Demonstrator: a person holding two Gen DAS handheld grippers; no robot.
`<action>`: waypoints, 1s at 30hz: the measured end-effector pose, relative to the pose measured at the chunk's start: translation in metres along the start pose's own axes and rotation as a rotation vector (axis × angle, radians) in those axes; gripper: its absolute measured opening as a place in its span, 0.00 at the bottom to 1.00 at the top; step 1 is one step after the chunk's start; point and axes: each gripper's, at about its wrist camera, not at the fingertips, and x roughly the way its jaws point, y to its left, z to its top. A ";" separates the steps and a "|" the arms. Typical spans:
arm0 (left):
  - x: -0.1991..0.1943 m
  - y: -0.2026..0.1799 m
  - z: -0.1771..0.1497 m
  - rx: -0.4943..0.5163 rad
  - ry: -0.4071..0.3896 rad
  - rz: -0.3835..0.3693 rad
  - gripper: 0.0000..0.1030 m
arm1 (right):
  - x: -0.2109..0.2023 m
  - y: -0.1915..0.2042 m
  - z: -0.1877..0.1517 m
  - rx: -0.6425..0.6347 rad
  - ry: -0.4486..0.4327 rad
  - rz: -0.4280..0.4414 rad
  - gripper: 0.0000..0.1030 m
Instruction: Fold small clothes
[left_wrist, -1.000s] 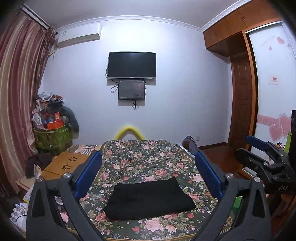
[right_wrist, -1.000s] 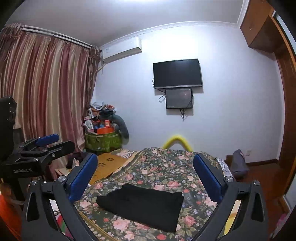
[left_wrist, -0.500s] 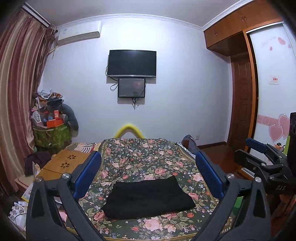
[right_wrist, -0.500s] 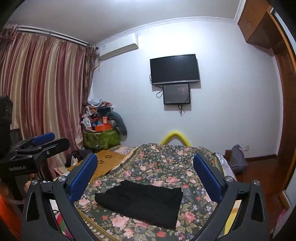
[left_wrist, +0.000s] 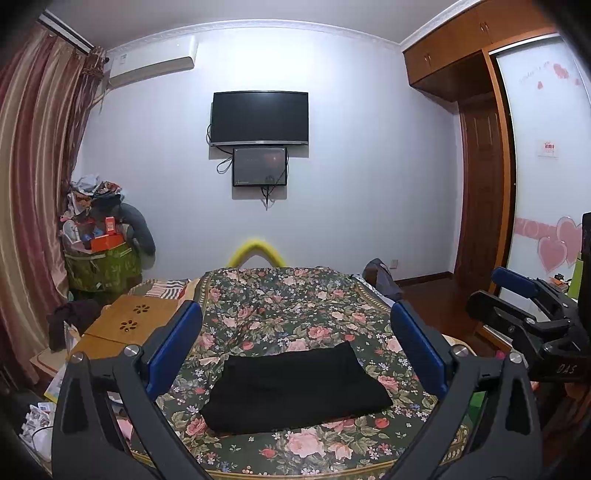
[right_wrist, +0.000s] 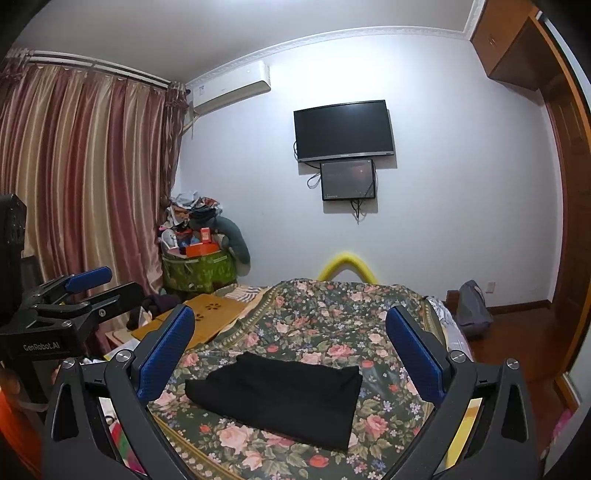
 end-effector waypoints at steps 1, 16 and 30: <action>0.000 0.000 0.000 0.000 0.000 0.000 1.00 | 0.000 -0.001 0.001 0.002 0.002 0.000 1.00; 0.004 -0.001 -0.004 -0.007 0.004 -0.002 1.00 | 0.000 -0.003 0.003 0.010 0.018 0.001 1.00; 0.009 0.003 -0.004 -0.035 0.021 -0.021 1.00 | 0.000 -0.002 0.005 0.014 0.024 0.002 1.00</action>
